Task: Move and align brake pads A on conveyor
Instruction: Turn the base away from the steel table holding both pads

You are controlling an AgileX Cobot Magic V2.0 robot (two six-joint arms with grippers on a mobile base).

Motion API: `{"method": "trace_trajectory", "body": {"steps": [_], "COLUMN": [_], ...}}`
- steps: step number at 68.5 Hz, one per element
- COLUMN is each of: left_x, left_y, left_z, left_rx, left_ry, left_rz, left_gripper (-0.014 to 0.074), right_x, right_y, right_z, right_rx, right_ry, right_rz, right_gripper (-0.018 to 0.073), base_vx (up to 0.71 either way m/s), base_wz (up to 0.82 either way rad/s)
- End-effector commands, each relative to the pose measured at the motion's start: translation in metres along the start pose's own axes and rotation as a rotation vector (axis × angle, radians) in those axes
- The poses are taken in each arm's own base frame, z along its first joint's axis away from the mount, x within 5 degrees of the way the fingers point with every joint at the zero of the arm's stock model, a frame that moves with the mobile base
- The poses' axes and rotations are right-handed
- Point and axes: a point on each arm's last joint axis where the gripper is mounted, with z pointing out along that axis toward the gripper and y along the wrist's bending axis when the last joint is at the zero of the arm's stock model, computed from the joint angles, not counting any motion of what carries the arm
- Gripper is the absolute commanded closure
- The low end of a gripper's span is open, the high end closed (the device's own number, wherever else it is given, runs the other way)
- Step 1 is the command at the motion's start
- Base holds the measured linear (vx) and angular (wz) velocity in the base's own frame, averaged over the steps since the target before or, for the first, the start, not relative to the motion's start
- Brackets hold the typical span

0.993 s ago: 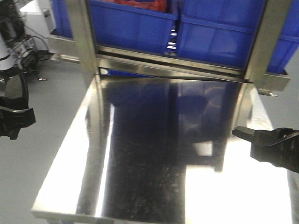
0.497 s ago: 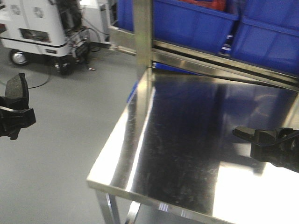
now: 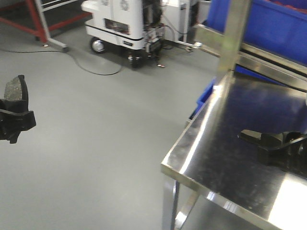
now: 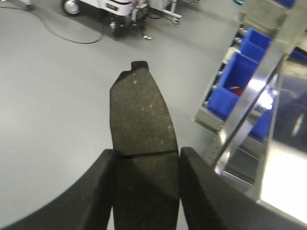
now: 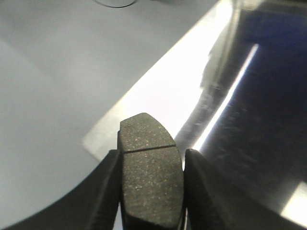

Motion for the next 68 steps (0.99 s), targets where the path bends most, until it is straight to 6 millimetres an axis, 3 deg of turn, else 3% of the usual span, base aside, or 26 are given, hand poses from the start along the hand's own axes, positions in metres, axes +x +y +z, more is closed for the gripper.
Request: {"method": "trace_trajectory", "body": {"steps": [1, 68], "left_x": [-0.0145, -0.0145], "left_y": [-0.0056, -0.0056], "left_z": [-0.0084, -0.0084], "left_rx": [0.061, 0.061], "left_ry": [-0.087, -0.087], "left_rz": [0.011, 0.011], "left_gripper": [0.0468, 0.0468], "right_x": [-0.0153, -0.0153], "right_y": [0.0036, 0.0036], "right_z": [-0.0080, -0.0080], "right_rx": [-0.042, -0.042], "right_ry": [-0.110, -0.110], "right_rz": [-0.020, -0.020], "right_gripper": [0.0482, 0.0482], "base_vx": [-0.09, -0.06], "base_wz": [0.54, 0.45]}}
